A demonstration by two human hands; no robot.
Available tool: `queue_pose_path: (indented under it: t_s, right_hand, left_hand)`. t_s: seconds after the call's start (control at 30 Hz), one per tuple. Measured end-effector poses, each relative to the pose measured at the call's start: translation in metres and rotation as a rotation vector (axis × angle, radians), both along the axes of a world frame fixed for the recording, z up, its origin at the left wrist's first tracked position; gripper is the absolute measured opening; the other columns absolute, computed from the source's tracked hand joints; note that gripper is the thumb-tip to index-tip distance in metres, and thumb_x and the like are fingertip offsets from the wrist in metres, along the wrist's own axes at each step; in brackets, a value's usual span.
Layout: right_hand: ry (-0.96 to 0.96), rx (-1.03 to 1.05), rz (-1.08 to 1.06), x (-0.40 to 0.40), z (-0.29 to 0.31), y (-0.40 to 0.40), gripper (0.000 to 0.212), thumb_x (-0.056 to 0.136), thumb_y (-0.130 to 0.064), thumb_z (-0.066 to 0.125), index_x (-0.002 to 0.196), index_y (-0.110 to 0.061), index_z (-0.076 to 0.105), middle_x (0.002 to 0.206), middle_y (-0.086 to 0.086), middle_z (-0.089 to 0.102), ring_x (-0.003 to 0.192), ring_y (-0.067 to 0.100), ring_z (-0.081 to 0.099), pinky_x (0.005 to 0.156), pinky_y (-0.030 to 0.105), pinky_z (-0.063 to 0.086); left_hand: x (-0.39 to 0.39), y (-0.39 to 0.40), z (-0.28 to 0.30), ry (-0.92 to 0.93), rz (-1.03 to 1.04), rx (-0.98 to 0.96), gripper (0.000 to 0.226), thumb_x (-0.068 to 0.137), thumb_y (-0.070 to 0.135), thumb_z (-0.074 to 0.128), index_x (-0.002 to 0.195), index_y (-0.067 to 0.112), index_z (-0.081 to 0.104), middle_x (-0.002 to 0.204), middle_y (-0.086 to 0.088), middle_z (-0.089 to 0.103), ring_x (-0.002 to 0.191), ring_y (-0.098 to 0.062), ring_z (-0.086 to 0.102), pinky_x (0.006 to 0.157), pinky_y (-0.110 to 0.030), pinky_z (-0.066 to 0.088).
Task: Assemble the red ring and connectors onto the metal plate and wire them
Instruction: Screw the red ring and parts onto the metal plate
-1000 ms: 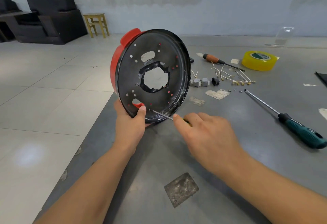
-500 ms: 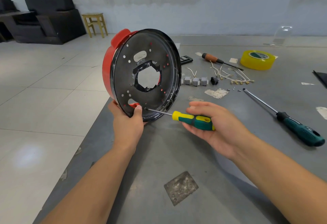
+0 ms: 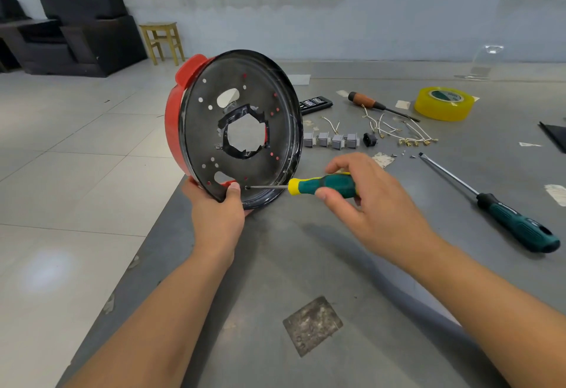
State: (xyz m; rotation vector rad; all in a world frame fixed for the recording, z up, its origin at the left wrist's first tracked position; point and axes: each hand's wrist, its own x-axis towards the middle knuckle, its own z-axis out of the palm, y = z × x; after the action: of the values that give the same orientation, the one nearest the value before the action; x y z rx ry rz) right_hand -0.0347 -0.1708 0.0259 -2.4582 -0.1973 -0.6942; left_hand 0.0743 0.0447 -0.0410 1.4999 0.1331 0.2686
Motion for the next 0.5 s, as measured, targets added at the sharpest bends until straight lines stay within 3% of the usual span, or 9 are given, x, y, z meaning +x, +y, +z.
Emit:
queue_pose_path:
  t_s: [0.1, 0.13, 0.2, 0.27, 0.33, 0.4, 0.47, 0.5]
  right_hand:
    - [-0.059, 0.096, 0.161, -0.002, -0.005, -0.004, 0.034, 0.091, -0.019, 0.075, 0.118, -0.026, 0.056, 0.104, -0.011, 0.05, 0.098, 0.004, 0.052, 0.079, 0.009, 0.039]
    - [-0.056, 0.162, 0.172, -0.003, -0.007, -0.004, 0.038, 0.089, -0.017, 0.075, 0.119, -0.027, 0.055, 0.106, -0.009, 0.052, 0.099, 0.006, 0.054, 0.079, 0.013, 0.042]
    - [-0.02, 0.212, 0.111, -0.003, -0.009, -0.002, 0.033, 0.093, -0.036, 0.063, 0.123, -0.031, 0.051, 0.099, -0.005, 0.063, 0.087, 0.008, 0.06, 0.073, 0.025, 0.049]
    - [0.026, 0.116, -0.025, 0.0, -0.009, -0.003, 0.036, 0.097, -0.06, 0.039, 0.12, -0.034, 0.05, 0.074, -0.002, 0.066, 0.064, 0.011, 0.059, 0.063, 0.036, 0.051]
    - [-0.017, 0.054, -0.043, 0.002, -0.008, -0.004, 0.032, 0.097, -0.057, 0.036, 0.116, -0.036, 0.049, 0.067, -0.002, 0.063, 0.062, 0.009, 0.057, 0.059, 0.027, 0.048]
    - [-0.07, 0.038, 0.072, 0.0, -0.007, -0.006, 0.034, 0.089, -0.035, 0.055, 0.122, -0.03, 0.05, 0.088, -0.005, 0.06, 0.08, 0.002, 0.056, 0.069, 0.012, 0.042]
    - [-0.075, 0.029, 0.151, -0.003, -0.012, -0.01, 0.045, 0.085, -0.028, 0.058, 0.129, -0.022, 0.049, 0.103, -0.004, 0.056, 0.091, 0.005, 0.056, 0.078, 0.014, 0.042]
    - [-0.056, 0.048, 0.12, -0.003, -0.013, -0.01, 0.045, 0.089, -0.037, 0.055, 0.132, -0.025, 0.045, 0.097, -0.005, 0.058, 0.085, 0.006, 0.057, 0.073, 0.017, 0.044]
  left_hand:
    - [0.0, 0.0, 0.0, 0.002, 0.007, -0.001, 0.051, 0.099, 0.011, 0.066, 0.138, 0.024, 0.038, 0.089, 0.043, 0.065, 0.106, -0.013, 0.07, 0.093, -0.053, 0.061]
    - [0.0, 0.0, 0.001, 0.003, 0.004, -0.003, 0.05, 0.099, 0.011, 0.066, 0.138, 0.024, 0.038, 0.089, 0.043, 0.065, 0.107, -0.014, 0.07, 0.093, -0.053, 0.062]
    - [0.0, 0.0, 0.001, 0.012, 0.001, -0.016, 0.05, 0.099, 0.01, 0.066, 0.138, 0.024, 0.038, 0.088, 0.043, 0.065, 0.108, -0.013, 0.069, 0.093, -0.052, 0.062]
    - [0.001, -0.001, 0.001, 0.017, 0.005, -0.028, 0.049, 0.099, 0.01, 0.066, 0.137, 0.025, 0.04, 0.088, 0.042, 0.066, 0.105, -0.009, 0.071, 0.09, -0.05, 0.063]
    - [0.001, -0.001, 0.002, 0.023, 0.01, -0.044, 0.046, 0.098, 0.009, 0.066, 0.132, 0.027, 0.042, 0.089, 0.04, 0.067, 0.096, -0.002, 0.073, 0.085, -0.046, 0.065]
    - [0.001, -0.002, 0.002, 0.042, 0.019, -0.064, 0.045, 0.097, 0.01, 0.067, 0.13, 0.029, 0.043, 0.094, 0.032, 0.069, 0.097, -0.003, 0.072, 0.084, -0.045, 0.066]
    - [0.001, -0.002, 0.002, 0.053, 0.024, -0.078, 0.046, 0.097, 0.01, 0.068, 0.131, 0.029, 0.044, 0.099, 0.028, 0.068, 0.101, -0.005, 0.072, 0.085, -0.045, 0.065]
    - [0.001, -0.002, 0.002, 0.051, 0.022, -0.082, 0.046, 0.097, 0.01, 0.068, 0.131, 0.03, 0.044, 0.098, 0.029, 0.068, 0.099, -0.003, 0.072, 0.084, -0.044, 0.066]
